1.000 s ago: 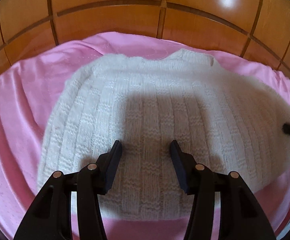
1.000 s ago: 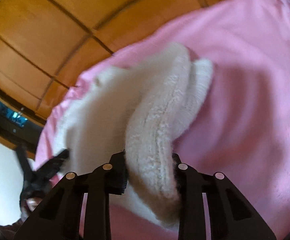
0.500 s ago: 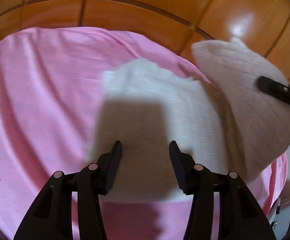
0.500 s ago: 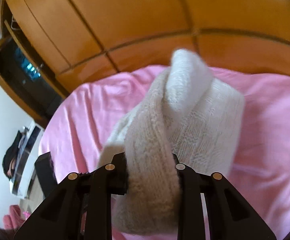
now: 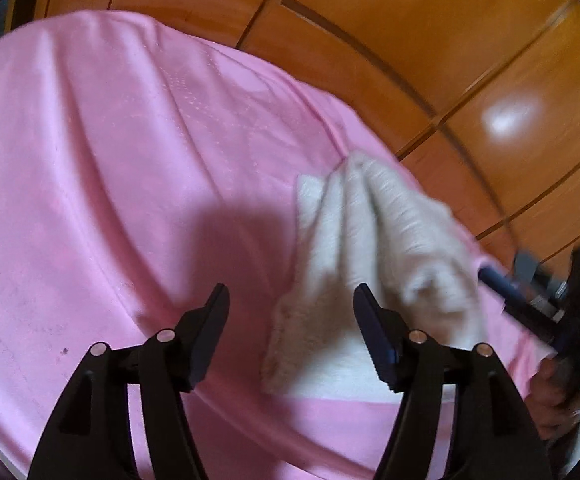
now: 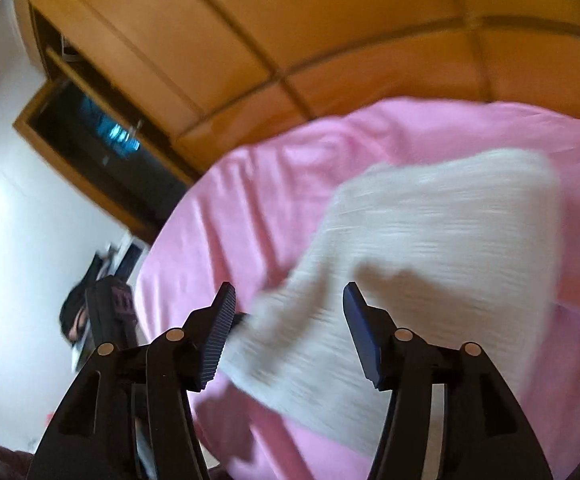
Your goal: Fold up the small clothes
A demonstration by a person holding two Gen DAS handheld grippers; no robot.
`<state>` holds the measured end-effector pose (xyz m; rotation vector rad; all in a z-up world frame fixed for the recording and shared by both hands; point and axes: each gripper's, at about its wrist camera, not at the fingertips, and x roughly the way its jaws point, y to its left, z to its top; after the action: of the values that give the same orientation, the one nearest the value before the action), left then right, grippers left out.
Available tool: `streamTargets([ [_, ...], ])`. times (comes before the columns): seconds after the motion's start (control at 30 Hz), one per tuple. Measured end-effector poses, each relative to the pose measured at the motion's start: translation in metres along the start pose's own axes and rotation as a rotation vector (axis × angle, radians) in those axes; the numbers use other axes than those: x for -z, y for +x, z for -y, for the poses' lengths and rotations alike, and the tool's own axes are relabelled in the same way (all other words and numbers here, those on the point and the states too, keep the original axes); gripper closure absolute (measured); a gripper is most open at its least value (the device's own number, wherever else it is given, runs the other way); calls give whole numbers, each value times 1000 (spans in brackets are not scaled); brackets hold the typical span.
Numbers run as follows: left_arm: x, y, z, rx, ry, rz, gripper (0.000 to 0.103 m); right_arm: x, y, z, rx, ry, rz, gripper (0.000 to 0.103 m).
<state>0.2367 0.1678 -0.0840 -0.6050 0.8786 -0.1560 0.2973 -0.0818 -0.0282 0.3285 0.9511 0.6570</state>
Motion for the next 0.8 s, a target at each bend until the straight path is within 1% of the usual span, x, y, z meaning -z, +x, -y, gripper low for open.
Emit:
streamTargets([
  [0.07,-3,-6,-1,75,-43,-3,32,7,-24,19,20,36,42,48],
  [0.1,-4,-7,2,120,-60,-9,32,16,-40,32,75,44,67,48],
  [0.17,-1,-9,8,184,-78,-19,27,36,-65,54,177,52,80,48],
  [0.27,-1,-9,22,263,-92,-36,22,58,-81,77,268,74,74,48],
  [0.3,0,-9,27,278,-88,-43,21,69,-86,83,290,89,73,48],
  [0.33,0,-6,34,288,-78,-53,21,74,-89,85,295,97,73,48],
  [0.4,-3,2,44,275,-60,-66,21,81,-90,84,296,97,78,48],
  [0.47,-6,12,56,260,-22,-86,24,80,-83,74,288,69,83,48],
  [0.5,-7,17,60,243,-9,-87,32,80,-80,68,280,40,82,48],
  [0.57,-9,25,67,215,52,-109,87,76,-70,55,272,-5,81,48],
  [0.6,-9,26,68,185,74,-106,92,72,-61,47,260,-32,76,48],
  [0.67,-5,16,65,133,100,-60,96,72,-43,36,257,-77,41,48],
  [0.73,-2,8,55,56,116,-28,98,83,-23,25,286,-139,-5,48],
  [0.77,1,9,45,11,119,-22,98,87,-18,23,291,-151,-16,48],
  [0.8,3,13,38,-30,123,-32,98,94,-8,21,322,-170,-34,48],
])
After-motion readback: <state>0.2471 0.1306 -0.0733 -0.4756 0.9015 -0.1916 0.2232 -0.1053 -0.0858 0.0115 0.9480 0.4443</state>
